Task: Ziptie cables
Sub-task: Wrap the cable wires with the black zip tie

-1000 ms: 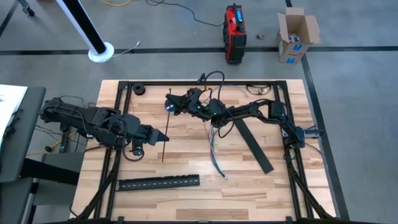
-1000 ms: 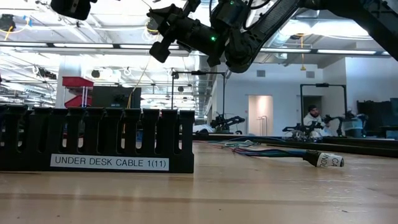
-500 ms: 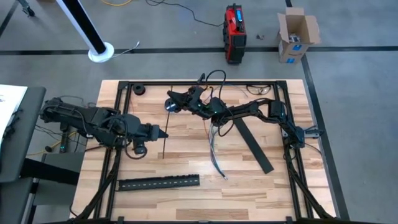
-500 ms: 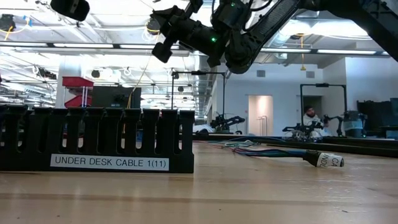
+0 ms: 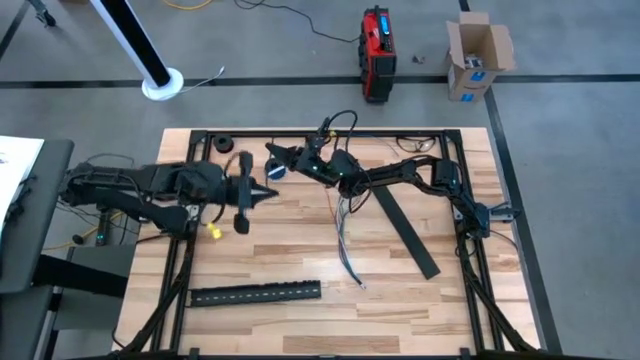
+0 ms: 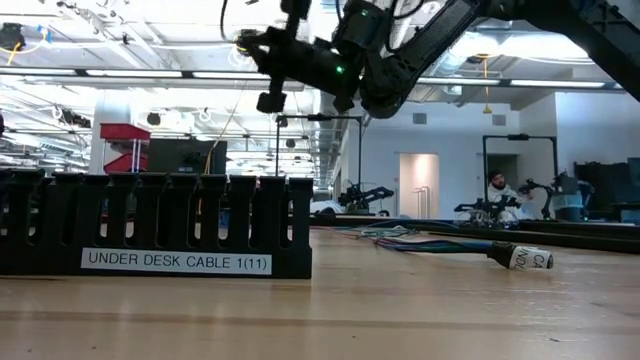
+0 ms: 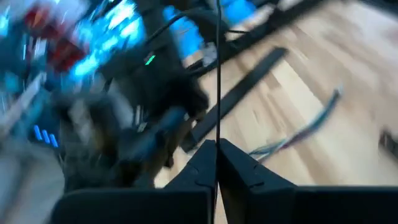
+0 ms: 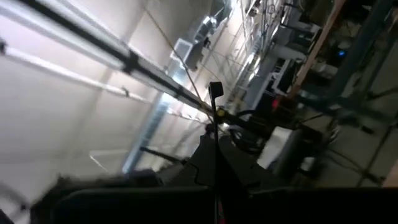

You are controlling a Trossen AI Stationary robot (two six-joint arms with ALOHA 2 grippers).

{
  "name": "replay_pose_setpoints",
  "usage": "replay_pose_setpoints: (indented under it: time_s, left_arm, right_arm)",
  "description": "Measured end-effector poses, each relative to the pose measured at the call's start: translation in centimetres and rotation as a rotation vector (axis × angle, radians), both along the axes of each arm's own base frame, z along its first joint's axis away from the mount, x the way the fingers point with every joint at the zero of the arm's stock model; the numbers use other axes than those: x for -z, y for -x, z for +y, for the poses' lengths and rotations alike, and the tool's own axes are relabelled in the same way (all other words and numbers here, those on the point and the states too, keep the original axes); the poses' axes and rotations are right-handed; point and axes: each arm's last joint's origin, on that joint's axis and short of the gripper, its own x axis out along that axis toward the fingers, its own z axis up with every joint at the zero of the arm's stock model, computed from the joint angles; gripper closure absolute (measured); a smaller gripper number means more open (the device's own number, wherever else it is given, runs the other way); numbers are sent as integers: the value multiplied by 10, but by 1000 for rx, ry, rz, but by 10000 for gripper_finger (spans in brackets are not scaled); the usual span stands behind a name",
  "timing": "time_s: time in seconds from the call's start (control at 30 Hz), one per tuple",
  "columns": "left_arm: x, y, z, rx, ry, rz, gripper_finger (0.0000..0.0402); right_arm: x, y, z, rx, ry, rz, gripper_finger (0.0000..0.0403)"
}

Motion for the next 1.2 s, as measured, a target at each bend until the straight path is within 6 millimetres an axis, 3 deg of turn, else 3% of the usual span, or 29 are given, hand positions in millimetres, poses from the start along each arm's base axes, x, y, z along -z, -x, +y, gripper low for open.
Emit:
replay_pose_setpoints:
  time_s: [0.27,0.43,0.63,0.9,1.2]
  left_arm:
    - [-10,13,21,-226,316,-140,401]
    - [-19,32,27,-336,538,-326,401]
    - [0,37,27,-354,729,-527,401]
    - [41,22,25,-257,1041,-619,401]
    - [37,26,22,-212,1218,-708,401]
  right_arm:
    - [-23,-21,-6,9,246,236,403]
    - [-52,-10,-19,89,374,309,403]
    - [-83,9,-30,166,524,413,403]
    - [-82,14,-31,181,648,567,403]
    - [-80,14,-32,268,746,642,403]
